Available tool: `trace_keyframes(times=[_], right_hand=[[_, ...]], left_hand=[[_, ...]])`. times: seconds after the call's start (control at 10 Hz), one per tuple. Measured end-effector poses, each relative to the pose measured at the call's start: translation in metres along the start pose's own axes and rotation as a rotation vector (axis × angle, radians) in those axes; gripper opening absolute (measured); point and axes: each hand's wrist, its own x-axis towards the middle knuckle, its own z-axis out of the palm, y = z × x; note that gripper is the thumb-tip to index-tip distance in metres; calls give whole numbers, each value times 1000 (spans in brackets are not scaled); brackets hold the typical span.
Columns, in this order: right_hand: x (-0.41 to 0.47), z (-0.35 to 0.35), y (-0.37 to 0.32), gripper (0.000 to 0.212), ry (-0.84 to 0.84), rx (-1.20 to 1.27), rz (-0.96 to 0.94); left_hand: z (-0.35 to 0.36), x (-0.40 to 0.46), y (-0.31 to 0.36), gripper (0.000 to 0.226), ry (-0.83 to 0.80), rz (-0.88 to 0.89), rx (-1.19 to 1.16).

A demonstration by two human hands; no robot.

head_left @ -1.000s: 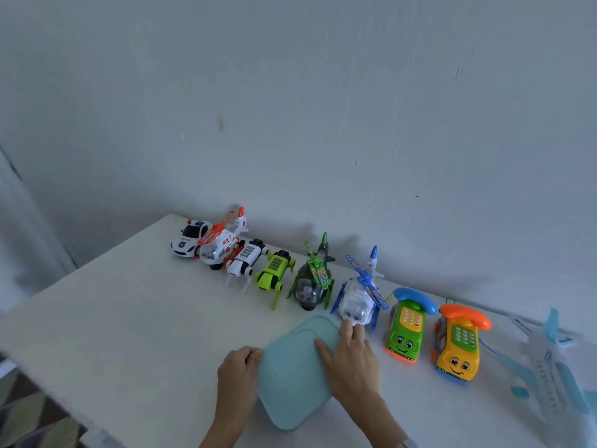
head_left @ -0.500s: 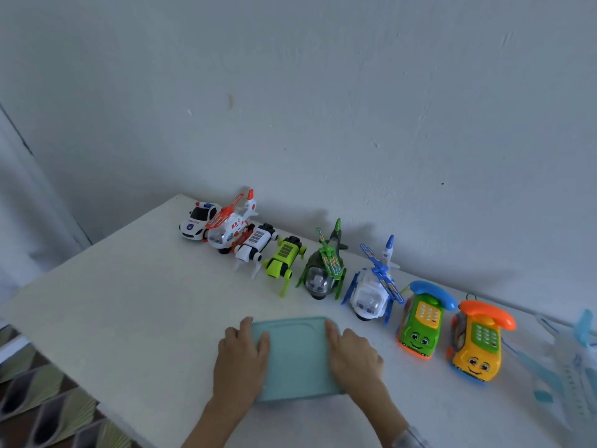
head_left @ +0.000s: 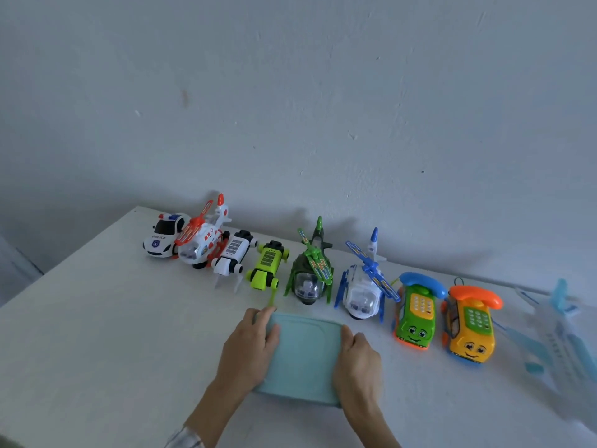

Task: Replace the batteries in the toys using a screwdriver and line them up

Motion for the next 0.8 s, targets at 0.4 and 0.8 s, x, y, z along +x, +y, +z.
trace_keyframes(times=[0.4,0.8], right_hand=[[-7,7,-6,45,79,-64,33],[-23,-19,5,39,-146,83,12]], left_hand=[[-11,17,2,84,-211,27,187],[-30,-10,-7,94,-291,-42,-187]])
